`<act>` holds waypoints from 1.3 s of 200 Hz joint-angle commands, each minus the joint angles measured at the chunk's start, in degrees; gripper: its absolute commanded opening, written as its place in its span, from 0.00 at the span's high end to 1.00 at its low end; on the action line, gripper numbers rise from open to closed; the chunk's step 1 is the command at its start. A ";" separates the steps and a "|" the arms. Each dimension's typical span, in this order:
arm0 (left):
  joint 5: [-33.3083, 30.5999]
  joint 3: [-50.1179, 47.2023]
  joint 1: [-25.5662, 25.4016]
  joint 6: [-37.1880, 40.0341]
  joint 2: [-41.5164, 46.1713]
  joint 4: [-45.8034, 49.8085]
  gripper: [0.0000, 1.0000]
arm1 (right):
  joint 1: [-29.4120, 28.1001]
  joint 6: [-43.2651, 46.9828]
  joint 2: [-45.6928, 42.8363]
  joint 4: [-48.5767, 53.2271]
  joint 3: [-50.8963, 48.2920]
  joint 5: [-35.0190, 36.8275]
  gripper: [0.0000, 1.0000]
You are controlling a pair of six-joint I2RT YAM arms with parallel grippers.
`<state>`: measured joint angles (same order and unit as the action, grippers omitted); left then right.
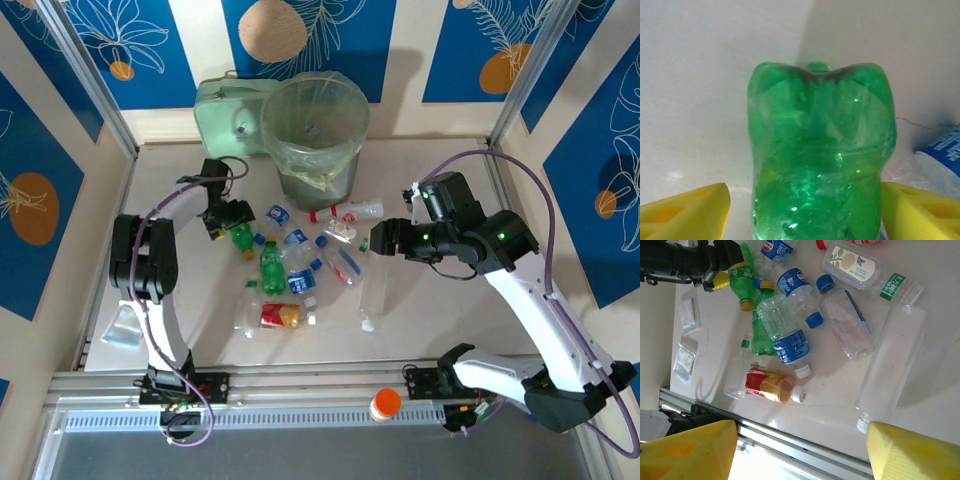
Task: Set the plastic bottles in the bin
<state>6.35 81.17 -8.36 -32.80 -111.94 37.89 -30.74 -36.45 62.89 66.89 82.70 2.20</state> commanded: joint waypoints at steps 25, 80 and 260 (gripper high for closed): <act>-1.94 -0.34 -0.08 2.20 -2.12 0.87 0.33 | 1.35 1.12 0.39 -0.39 -0.50 -3.19 0.32; -3.14 1.01 -0.05 3.44 -0.94 3.03 0.47 | 2.68 1.81 1.00 -1.41 -0.78 -4.55 0.33; -1.86 -2.16 -6.24 -5.43 26.12 6.38 0.55 | 2.70 3.49 0.21 -4.67 -2.14 -5.25 0.34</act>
<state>4.67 76.55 -12.49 -36.18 -89.06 41.80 -28.25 -33.89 63.94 63.13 80.84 -1.56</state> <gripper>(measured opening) 0.515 0.665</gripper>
